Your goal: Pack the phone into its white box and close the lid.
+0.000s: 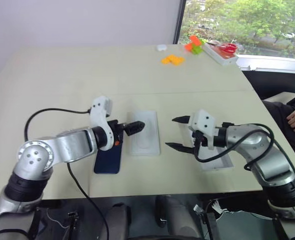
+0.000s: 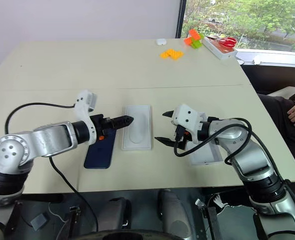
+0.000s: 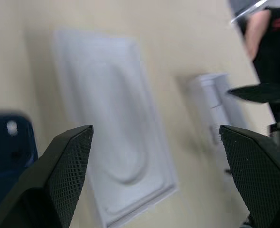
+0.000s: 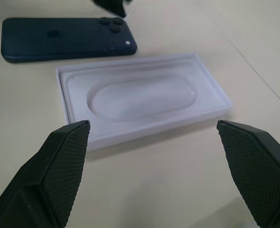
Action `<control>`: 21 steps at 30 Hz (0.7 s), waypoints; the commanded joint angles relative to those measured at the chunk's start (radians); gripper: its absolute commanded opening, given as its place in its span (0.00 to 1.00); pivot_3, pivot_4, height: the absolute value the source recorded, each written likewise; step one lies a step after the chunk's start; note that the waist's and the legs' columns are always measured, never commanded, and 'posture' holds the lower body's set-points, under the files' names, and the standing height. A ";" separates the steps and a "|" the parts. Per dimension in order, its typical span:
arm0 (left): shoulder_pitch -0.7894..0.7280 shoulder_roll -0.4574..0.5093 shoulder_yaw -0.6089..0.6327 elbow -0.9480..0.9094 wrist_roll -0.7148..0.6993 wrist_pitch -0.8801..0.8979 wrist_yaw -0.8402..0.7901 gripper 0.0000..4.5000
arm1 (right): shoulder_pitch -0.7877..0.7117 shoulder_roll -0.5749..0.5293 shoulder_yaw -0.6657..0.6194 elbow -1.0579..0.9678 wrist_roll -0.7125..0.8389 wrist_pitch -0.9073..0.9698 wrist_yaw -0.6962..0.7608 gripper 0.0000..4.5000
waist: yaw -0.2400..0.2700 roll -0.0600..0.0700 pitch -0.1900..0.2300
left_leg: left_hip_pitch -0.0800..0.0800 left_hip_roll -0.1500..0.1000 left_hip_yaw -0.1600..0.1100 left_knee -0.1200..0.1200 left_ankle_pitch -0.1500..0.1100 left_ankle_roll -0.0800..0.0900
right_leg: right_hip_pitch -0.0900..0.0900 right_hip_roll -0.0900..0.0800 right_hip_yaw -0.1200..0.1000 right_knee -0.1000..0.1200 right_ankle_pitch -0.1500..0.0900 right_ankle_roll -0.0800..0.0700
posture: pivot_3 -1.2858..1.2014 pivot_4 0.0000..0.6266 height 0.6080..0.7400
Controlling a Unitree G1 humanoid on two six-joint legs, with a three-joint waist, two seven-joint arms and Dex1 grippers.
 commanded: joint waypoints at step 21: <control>0.719 0.111 0.336 -0.066 1.029 -0.437 -1.179 1.00 | -0.303 0.303 0.328 0.156 -0.168 0.447 -0.282 0.01 | 0.000 0.003 0.001 | -0.016 0.002 0.000 0.000 0.001 -0.001 | -0.021 -0.001 -0.001 0.000 0.000 -0.001 | 0.52 0.24 0.90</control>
